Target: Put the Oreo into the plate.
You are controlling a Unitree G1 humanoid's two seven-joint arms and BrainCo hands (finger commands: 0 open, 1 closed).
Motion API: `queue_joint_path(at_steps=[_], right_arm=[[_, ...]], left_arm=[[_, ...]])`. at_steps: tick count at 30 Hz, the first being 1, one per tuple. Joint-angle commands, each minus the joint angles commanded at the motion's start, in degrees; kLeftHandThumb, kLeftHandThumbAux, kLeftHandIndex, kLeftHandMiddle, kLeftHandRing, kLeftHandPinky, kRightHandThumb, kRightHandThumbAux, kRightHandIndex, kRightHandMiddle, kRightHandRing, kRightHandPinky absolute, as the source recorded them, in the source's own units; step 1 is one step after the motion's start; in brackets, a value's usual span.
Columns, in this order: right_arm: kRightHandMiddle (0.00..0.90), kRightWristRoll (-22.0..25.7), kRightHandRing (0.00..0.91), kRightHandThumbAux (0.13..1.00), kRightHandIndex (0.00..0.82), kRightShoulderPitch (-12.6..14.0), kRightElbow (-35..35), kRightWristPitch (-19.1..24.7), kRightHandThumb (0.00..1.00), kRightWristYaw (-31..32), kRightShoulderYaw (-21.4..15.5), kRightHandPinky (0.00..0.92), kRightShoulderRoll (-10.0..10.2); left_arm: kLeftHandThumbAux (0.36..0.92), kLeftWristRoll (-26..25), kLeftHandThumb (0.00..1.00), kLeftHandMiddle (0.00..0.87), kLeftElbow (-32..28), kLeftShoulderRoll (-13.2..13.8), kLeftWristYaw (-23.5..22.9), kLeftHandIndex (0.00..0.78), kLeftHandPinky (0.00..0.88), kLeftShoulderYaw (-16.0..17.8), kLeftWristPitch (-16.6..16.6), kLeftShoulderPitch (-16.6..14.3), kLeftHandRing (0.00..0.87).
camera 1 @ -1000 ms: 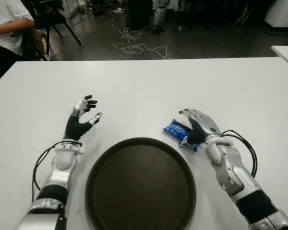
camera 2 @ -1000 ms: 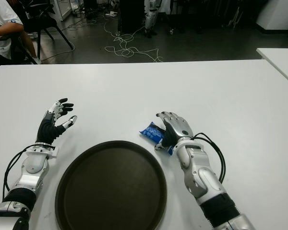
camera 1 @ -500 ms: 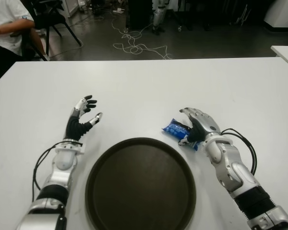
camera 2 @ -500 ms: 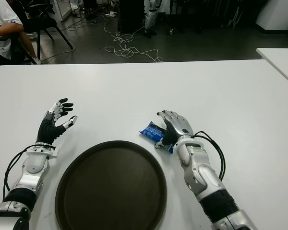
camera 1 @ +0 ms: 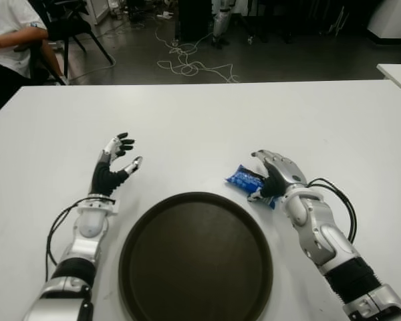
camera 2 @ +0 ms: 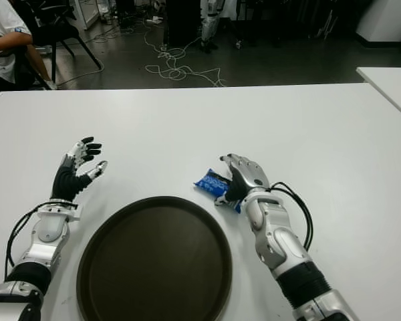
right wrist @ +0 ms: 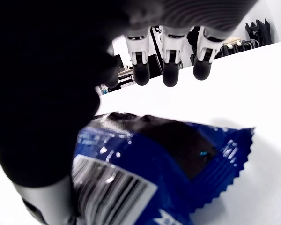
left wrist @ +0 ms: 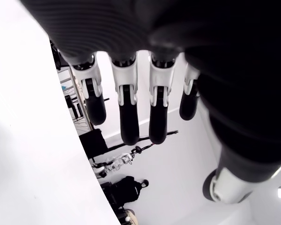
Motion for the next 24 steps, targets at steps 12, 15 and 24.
queue_joint_path(at_steps=[12,15,24], right_arm=[[0.071,0.00,0.070,0.851,0.075,-0.39,1.42,-0.58,0.000,-0.63,0.17,0.072,-0.31],[0.068,0.13,0.068,0.849,0.076,-0.28,1.39,-0.78,0.000,-0.73,0.15,0.073,-0.44],[0.090,0.18,0.086,0.826,0.092,0.35,-0.82,-0.56,0.000,1.42,0.08,0.076,-1.49]], left_arm=[[0.699,-0.32,0.100,0.252,0.05,-0.20,-0.11,0.165,0.159,0.01,0.37,-0.03,0.222],[0.700,-0.62,0.110,0.253,0.02,-0.32,-0.35,0.162,0.164,0.09,0.39,-0.01,0.224],[0.713,-0.57,0.098,0.252,-0.13,-0.43,-0.33,0.165,0.188,0.03,0.07,0.07,0.235]])
